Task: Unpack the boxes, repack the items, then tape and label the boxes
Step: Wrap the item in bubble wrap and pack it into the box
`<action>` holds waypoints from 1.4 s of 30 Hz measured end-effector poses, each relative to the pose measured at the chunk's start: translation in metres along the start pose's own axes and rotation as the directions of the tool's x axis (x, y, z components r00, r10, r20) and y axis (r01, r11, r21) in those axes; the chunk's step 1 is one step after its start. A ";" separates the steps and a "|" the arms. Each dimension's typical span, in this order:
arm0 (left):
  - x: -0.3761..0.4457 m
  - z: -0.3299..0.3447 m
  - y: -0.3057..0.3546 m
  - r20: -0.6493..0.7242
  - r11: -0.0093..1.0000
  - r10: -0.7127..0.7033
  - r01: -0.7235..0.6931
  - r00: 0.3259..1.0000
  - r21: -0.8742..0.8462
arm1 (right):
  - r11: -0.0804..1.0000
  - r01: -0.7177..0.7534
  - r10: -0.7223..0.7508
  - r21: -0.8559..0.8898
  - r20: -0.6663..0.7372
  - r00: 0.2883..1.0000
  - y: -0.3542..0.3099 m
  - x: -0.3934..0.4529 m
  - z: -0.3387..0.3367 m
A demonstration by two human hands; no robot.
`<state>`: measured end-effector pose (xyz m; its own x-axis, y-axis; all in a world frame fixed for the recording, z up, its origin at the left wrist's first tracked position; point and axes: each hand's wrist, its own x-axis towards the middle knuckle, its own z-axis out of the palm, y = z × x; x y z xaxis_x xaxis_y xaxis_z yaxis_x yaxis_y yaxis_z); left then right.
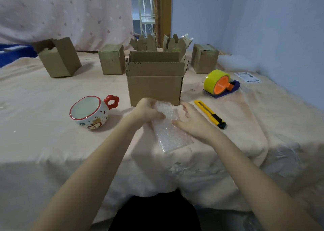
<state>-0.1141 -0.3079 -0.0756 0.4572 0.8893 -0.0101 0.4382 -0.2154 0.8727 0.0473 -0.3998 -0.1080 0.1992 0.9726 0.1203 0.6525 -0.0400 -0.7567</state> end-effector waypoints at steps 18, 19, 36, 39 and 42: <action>-0.052 -0.084 0.069 0.067 0.961 0.224 -0.232 0.972 0.152 | 0.966 0.161 -0.208 0.203 0.236 0.949 -0.087 -0.012 -0.055; -0.052 -0.087 0.074 0.069 0.952 0.256 -0.264 0.964 0.156 | 0.964 0.165 -0.210 0.207 0.218 0.953 -0.092 -0.010 -0.059; 0.042 -0.127 0.096 -0.113 0.654 0.415 -0.210 0.903 0.727 | 0.888 0.226 -0.040 0.400 -0.422 0.906 -0.108 0.050 -0.084; 0.053 -0.122 0.107 -0.015 0.595 0.368 -0.223 0.930 0.772 | 0.850 0.265 -0.017 0.455 -0.479 0.878 -0.112 0.058 -0.081; 0.059 -0.113 0.123 0.098 0.474 0.304 -0.239 0.948 0.848 | 0.790 0.335 0.011 0.514 -0.558 0.830 -0.119 0.068 -0.081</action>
<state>-0.1205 -0.2359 0.0866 0.6421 0.7379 0.2079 0.7541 -0.6568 0.0021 0.0427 -0.3477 0.0419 0.5804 0.6790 0.4496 0.2058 0.4118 -0.8877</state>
